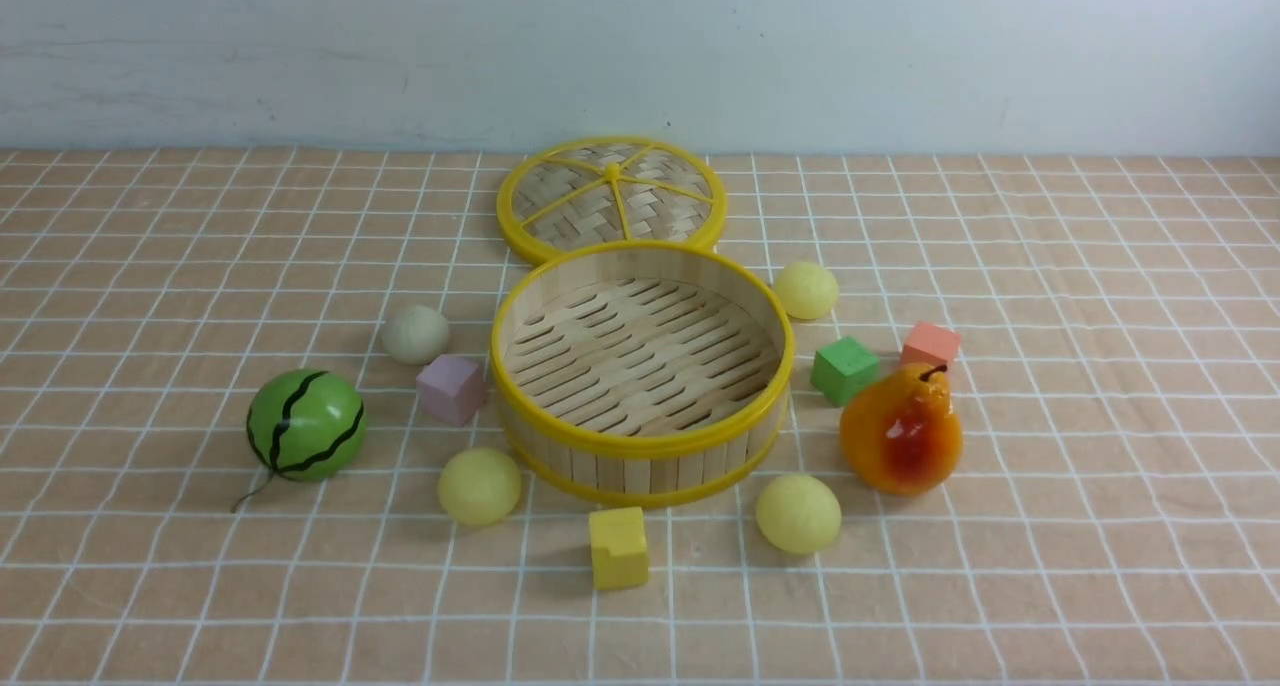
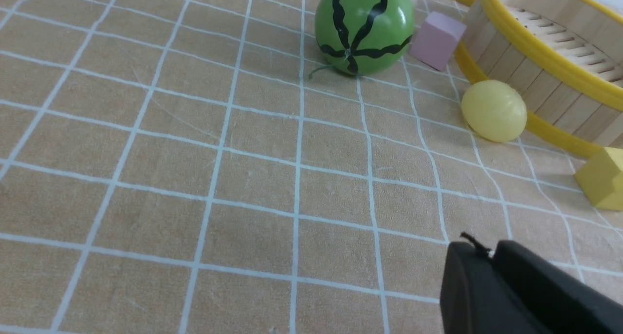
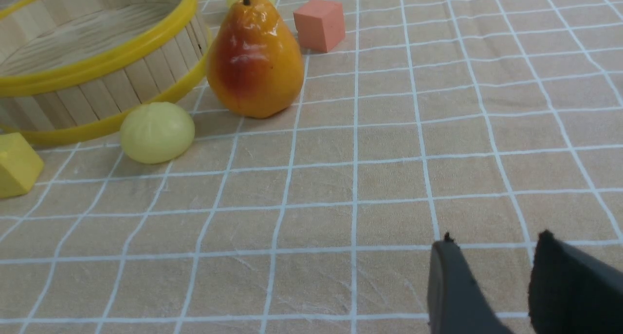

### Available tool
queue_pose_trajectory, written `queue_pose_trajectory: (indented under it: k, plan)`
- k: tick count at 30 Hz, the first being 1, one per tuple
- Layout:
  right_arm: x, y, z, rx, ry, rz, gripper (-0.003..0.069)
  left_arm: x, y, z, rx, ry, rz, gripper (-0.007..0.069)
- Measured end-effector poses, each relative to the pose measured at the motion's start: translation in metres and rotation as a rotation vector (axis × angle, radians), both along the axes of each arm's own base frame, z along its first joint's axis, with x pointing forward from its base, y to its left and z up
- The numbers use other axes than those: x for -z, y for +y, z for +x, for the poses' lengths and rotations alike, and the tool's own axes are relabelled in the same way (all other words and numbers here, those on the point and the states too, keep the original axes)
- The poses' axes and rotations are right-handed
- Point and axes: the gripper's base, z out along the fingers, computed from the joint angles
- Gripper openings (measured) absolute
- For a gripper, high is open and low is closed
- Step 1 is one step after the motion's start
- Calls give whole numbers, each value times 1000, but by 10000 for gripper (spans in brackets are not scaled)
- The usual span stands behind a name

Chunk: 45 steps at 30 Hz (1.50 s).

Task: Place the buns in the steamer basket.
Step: Use the left arm to grab a steamed stuffed bun

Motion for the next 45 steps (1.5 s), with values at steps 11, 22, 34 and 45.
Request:
queue_pose_trajectory:
  k: [11,22,34,45]
  plan:
    - [0,0,0,0,0,0,239,-24,-3,4,-93,-152,-728,71]
    - [0,0,0,0,0,0,239,-101,-7,-4,19,-247,-543,24]
    - [0,0,0,0,0,0,239,-131,-27,101,206,635,25,-13]
    - [0,0,0,0,0,0,239,-105,-117,214,423,794,301,-13]
